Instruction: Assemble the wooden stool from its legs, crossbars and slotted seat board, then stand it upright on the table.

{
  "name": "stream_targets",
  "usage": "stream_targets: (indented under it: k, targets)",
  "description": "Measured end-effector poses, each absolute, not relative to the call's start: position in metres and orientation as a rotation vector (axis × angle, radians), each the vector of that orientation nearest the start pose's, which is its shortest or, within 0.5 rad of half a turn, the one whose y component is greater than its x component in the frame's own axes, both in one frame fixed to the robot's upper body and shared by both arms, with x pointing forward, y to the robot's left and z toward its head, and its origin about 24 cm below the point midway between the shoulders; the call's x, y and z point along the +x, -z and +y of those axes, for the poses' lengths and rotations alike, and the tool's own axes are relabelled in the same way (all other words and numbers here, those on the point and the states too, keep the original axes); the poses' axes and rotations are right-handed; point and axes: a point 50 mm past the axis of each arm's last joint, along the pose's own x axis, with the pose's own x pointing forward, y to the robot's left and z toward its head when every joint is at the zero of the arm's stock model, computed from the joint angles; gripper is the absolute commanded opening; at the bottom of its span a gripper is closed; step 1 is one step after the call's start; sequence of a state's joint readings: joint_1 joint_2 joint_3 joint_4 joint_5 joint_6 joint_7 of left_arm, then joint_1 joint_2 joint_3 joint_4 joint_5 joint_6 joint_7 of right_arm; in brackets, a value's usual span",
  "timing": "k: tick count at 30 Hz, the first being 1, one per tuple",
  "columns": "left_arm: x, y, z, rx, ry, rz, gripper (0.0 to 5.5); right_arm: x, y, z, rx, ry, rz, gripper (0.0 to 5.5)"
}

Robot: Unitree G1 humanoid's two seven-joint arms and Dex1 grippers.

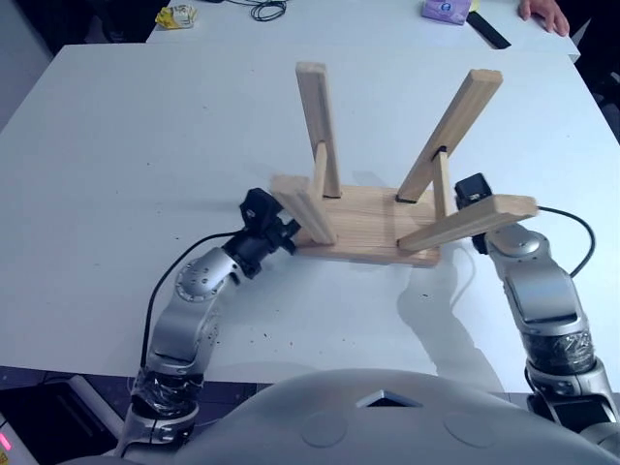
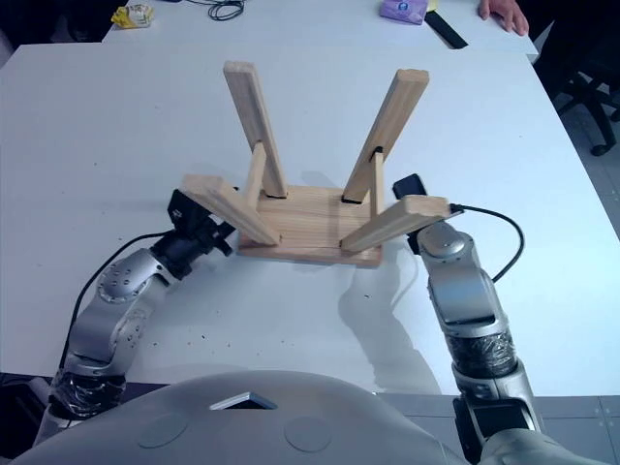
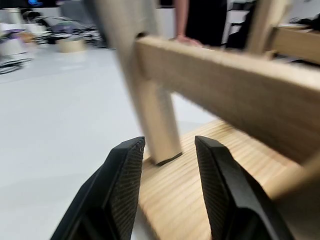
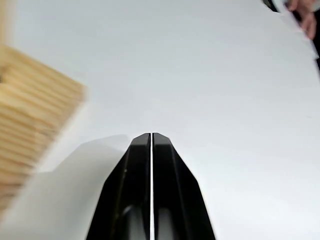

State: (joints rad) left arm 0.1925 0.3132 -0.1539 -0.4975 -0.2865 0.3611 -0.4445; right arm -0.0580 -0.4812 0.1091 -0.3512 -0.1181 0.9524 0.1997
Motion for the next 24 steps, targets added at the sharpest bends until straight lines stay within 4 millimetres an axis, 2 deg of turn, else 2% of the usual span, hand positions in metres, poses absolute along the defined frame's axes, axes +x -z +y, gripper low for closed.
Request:
stream_targets:
  k: [4,9,12,14,16,20,24]
  targets:
    - [0.194,-0.073,0.137,-0.012,0.638,0.139,1.87,0.253,-0.045,-0.21,-0.548,-0.143,0.612,0.06]
    - [0.209,-0.058,0.178,0.098,0.358,0.217,1.87,0.254,-0.043,-0.214,-0.568,-0.197,0.604,0.06]
    - [0.206,-0.043,0.194,0.159,0.265,0.327,1.87,0.246,-0.043,-0.207,-0.573,-0.246,0.606,0.06]
    - [0.203,-0.035,0.188,0.172,0.314,0.387,1.87,0.241,-0.043,-0.2,-0.568,-0.271,0.604,0.06]
    - [0.199,-0.029,0.171,0.156,0.416,0.427,1.87,0.238,-0.042,-0.195,-0.556,-0.282,0.602,0.06]
    - [0.194,-0.031,0.153,0.092,0.541,0.466,1.87,0.235,-0.042,-0.19,-0.55,-0.298,0.605,0.06]
    - [0.197,-0.032,0.153,0.105,0.556,0.48,1.87,0.239,-0.041,-0.179,-0.543,-0.306,0.604,0.06]
